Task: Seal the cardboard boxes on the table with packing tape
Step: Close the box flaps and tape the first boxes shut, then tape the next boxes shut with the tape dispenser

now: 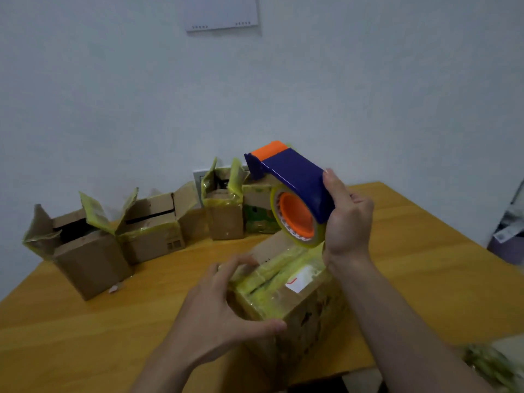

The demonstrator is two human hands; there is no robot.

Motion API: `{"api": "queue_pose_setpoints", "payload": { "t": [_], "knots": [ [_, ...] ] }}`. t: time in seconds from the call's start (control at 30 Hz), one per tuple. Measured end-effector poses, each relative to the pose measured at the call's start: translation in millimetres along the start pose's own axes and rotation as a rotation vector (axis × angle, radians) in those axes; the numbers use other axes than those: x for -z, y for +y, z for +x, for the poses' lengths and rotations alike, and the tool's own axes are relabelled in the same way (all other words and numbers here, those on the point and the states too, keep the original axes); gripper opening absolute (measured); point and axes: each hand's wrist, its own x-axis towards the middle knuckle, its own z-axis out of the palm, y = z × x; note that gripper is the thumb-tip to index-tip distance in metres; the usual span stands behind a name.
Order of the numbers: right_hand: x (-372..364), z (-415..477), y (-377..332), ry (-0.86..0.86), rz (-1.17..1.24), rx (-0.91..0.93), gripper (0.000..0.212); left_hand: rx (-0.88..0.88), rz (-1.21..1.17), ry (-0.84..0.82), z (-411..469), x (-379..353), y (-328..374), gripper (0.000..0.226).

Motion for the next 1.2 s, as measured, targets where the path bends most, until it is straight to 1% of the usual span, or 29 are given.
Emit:
{"api": "queue_pose_setpoints", "payload": {
  "t": [0.07,0.13,0.2,0.23,0.3,0.37,0.47,0.57,0.67,0.73,0.8,0.83,0.9,0.93,0.97,1.0,1.03,1.07,1.1,1.13,1.2],
  "knots": [
    [24.6,0.0,-11.9,0.026,-0.031,0.024,0.044,-0.041,-0.013,-0.048,10.4,-19.1,20.7,0.103],
    [48.6,1.3,-20.1,0.077,-0.09,0.054,0.048,-0.09,-0.043,-0.142,26.6,-34.5,37.0,0.103],
    [71.1,5.3,-25.9,0.14,-0.142,0.074,0.047,-0.168,-0.052,-0.249,46.4,-49.5,49.6,0.103],
    [81.1,8.2,-27.9,0.168,-0.166,0.088,0.048,-0.217,-0.019,-0.262,56.8,-58.0,55.9,0.101],
    [98.8,15.1,-29.9,0.205,-0.208,0.123,0.053,-0.314,0.093,-0.181,79.3,-77.7,69.0,0.091],
    [110.8,21.0,-33.0,0.227,-0.243,0.153,0.051,-0.377,0.215,-0.077,101.2,-98.7,85.4,0.083],
    [123.0,30.4,-34.4,0.243,-0.289,0.223,0.047,-0.379,0.361,0.043,133.3,-127.9,109.9,0.081],
    [132.6,41.4,-31.2,0.254,-0.319,0.282,0.046,-0.398,0.388,0.126,170.8,-151.5,124.4,0.077],
    [140.3,52.0,-23.9,0.264,-0.319,0.295,0.044,-0.445,0.424,0.151,215.6,-167.6,131.3,0.065],
    [144.5,58.6,-14.6,0.269,-0.324,0.292,0.044,-0.435,0.463,0.188,244.7,-173.2,133.5,0.058],
    [148.2,63.2,-2.6,0.281,-0.336,0.267,0.045,-0.4,0.502,0.228,265.9,-173.4,129.8,0.059],
    [150.1,65.1,4.4,0.29,-0.339,0.251,0.046,-0.392,0.504,0.272,272.5,-171.4,124.5,0.06],
    [153.8,67.7,19.0,0.307,-0.331,0.209,0.043,-0.373,0.444,0.428,277.7,-165.8,107.8,0.061],
    [155.1,68.4,26.7,0.314,-0.327,0.186,0.039,-0.334,0.387,0.503,278.6,-164.7,96.6,0.066],
    [156.1,69.0,34.6,0.321,-0.328,0.165,0.037,-0.27,0.354,0.543,277.6,-164.0,86.9,0.074],
    [156.6,69.7,42.2,0.327,-0.333,0.143,0.036,-0.218,0.384,0.522,277.2,-164.7,78.8,0.081],
    [156.5,70.7,49.8,0.333,-0.343,0.121,0.035,-0.189,0.467,0.461,277.1,-166.2,72.0,0.083],
    [155.5,71.7,56.5,0.337,-0.356,0.101,0.034,-0.19,0.538,0.399,277.1,-166.0,67.5,0.075],
    [153.9,72.9,62.0,0.341,-0.371,0.085,0.033,-0.209,0.551,0.36,276.1,-164.6,66.5,0.061],
    [152.2,74.0,67.0,0.346,-0.388,0.069,0.032,-0.233,0.538,0.343,273.6,-161.4,68.3,0.048],
    [149.8,75.5,75.6,0.363,-0.416,0.037,0.033,-0.255,0.553,0.334,268.0,-154.8,72.6,0.035]
  ]
}}
